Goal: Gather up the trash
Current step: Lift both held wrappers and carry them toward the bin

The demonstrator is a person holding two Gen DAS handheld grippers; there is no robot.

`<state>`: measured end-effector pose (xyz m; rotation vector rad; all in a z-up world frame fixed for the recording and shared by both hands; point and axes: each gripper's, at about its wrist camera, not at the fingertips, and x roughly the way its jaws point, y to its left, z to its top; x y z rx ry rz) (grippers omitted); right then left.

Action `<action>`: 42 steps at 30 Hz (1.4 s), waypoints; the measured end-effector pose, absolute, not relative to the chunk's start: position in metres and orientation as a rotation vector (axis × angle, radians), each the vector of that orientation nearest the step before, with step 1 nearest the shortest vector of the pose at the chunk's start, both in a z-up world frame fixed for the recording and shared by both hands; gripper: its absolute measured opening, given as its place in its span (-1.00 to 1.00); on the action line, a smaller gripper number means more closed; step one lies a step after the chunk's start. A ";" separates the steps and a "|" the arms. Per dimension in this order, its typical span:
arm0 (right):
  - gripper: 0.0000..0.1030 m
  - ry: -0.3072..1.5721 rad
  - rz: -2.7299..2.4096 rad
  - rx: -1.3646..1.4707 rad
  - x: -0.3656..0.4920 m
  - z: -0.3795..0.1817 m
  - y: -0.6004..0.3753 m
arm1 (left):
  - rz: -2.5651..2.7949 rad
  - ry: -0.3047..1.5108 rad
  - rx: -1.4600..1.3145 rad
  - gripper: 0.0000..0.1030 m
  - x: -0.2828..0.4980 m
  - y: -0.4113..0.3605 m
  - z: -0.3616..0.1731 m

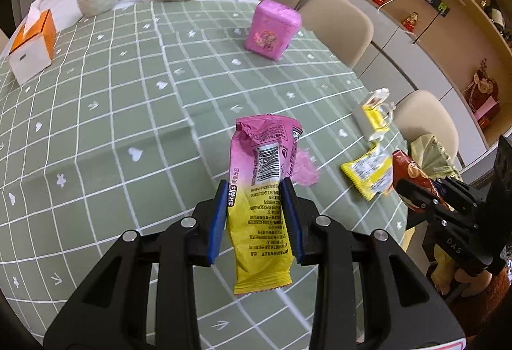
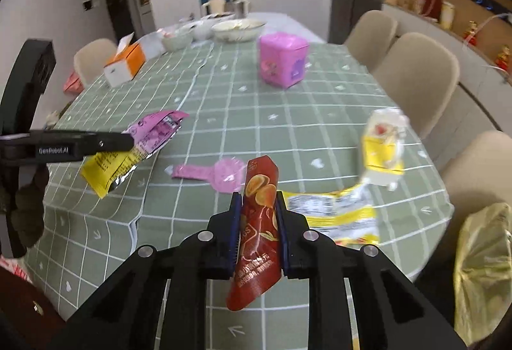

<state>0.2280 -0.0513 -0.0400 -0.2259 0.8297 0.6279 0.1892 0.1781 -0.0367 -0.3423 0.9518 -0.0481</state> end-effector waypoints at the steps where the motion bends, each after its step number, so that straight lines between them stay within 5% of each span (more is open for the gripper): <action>1: -0.61 0.822 0.610 -0.219 0.228 -0.035 -0.056 | -0.056 0.943 -0.339 -0.40 0.191 0.174 -0.033; 21: -0.61 0.638 0.243 -0.050 0.217 0.044 -0.283 | -0.422 0.737 -0.147 -0.40 0.252 -0.055 0.061; 42: -0.61 0.616 -0.005 0.163 0.217 0.015 -0.535 | -0.706 0.885 -0.145 -0.40 0.339 -0.306 0.009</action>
